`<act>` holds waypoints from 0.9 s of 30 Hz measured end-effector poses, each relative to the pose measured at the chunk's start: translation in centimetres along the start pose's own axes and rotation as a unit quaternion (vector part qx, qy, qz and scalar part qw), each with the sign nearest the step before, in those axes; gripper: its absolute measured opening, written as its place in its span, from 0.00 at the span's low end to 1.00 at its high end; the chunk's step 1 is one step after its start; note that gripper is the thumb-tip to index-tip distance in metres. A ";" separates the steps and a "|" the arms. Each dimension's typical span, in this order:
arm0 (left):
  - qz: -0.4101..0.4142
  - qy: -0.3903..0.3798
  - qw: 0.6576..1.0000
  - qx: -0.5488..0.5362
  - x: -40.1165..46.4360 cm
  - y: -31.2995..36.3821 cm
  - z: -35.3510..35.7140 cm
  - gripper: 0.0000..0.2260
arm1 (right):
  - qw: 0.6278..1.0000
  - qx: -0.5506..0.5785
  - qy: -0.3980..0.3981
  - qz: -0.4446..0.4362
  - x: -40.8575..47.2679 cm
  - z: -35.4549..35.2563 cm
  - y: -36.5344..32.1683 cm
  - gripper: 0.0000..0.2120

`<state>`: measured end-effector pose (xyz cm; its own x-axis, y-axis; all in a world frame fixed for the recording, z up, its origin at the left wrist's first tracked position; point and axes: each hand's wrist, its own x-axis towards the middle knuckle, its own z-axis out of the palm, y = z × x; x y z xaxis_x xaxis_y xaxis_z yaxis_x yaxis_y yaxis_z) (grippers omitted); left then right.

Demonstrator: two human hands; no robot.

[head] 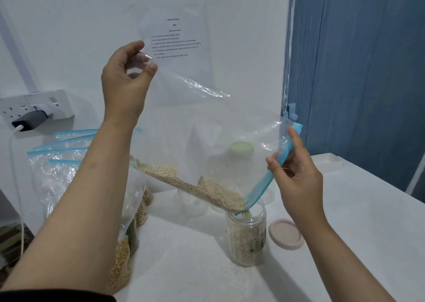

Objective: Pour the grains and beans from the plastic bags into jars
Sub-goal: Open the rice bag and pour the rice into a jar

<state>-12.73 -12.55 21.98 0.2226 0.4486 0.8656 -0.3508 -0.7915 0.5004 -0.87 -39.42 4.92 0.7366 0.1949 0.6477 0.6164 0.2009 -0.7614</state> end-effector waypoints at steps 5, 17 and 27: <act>0.013 -0.008 1.000 0.012 0.0 -0.3 0.2 0.16 | 1.000 -0.007 0.002 0.002 -0.1 0.1 -0.1 0.30; 0.019 -0.010 1.000 0.009 0.4 -0.6 0.7 0.17 | 1.000 -0.012 0.020 -0.014 -0.2 0.4 0.1 0.29; 0.017 -0.008 1.000 0.003 0.5 -1.0 0.7 0.16 | 1.000 -0.016 0.015 -0.008 0.1 0.3 0.3 0.29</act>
<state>-11.59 -11.85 21.95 0.2252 0.4153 0.8813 -0.3529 -0.8084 0.4711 -0.68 -39.07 4.79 0.7346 0.1622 0.6589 0.6362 0.1730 -0.7519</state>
